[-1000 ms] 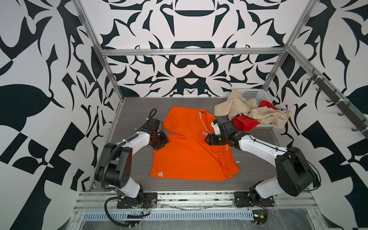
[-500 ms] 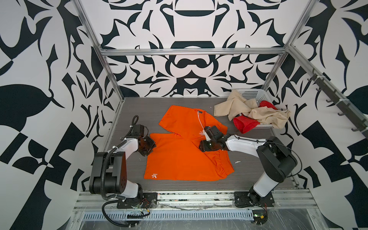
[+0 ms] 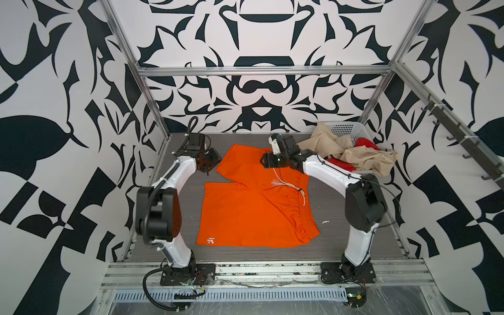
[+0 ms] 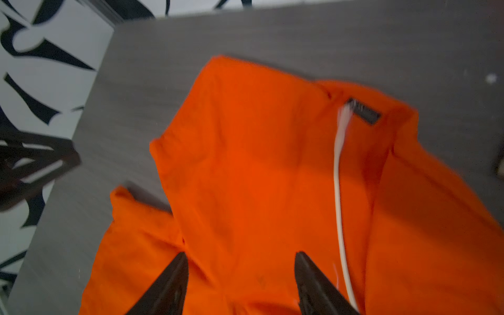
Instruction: Fold and stack the shorts
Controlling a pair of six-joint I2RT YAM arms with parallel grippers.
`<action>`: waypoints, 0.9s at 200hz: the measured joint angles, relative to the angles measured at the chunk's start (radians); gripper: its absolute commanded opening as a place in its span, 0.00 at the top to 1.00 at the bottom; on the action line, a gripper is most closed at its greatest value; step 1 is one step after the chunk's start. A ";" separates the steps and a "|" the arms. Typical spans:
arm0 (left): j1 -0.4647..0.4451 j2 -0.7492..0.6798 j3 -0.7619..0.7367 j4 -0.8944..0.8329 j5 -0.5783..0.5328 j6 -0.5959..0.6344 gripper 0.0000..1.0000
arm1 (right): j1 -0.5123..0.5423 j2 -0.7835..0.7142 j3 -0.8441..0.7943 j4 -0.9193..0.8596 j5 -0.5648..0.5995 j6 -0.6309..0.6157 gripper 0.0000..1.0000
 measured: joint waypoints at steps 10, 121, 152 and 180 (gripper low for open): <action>-0.009 0.075 0.048 0.005 0.004 0.006 0.62 | -0.005 0.077 0.102 -0.013 -0.006 -0.017 0.34; 0.024 0.199 -0.073 0.049 -0.021 0.024 0.80 | -0.021 0.619 0.664 -0.198 -0.105 -0.070 0.34; 0.082 0.086 -0.220 0.047 -0.029 0.025 0.72 | -0.023 0.619 0.652 -0.194 -0.129 -0.068 0.34; 0.099 0.031 -0.257 0.020 -0.044 0.034 0.62 | -0.022 0.587 0.615 -0.188 -0.137 -0.069 0.33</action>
